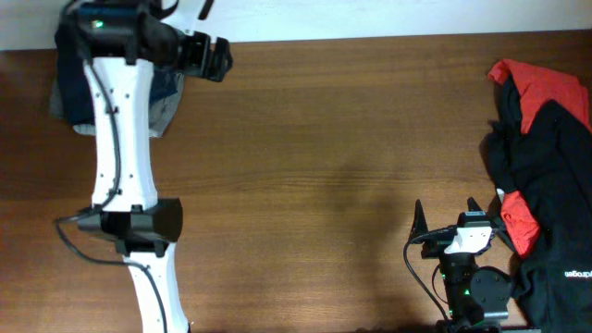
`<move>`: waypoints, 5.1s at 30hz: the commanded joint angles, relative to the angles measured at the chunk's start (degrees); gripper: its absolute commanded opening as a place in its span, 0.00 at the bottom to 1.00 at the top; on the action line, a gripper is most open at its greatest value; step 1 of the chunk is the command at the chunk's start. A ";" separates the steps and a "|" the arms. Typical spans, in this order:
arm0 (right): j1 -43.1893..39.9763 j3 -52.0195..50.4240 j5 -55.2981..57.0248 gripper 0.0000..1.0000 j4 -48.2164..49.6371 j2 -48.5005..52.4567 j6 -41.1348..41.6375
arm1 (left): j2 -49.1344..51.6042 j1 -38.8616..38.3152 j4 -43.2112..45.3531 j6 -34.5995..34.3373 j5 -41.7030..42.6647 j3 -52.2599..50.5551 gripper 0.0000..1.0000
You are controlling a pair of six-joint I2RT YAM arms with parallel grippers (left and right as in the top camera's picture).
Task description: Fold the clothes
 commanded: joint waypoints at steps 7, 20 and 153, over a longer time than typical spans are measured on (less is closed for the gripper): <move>0.48 -0.26 -0.35 0.99 -0.39 -0.50 0.09 | -21.33 -0.85 38.25 -0.90 0.59 -54.99 0.99; 0.48 -0.26 -0.35 0.99 -0.39 -0.50 0.09 | -50.16 -0.87 72.76 -0.92 0.24 -102.79 0.99; 0.48 -0.26 -0.35 0.99 -0.39 -0.50 0.09 | -129.57 -0.52 82.42 -12.50 -15.93 -158.66 0.99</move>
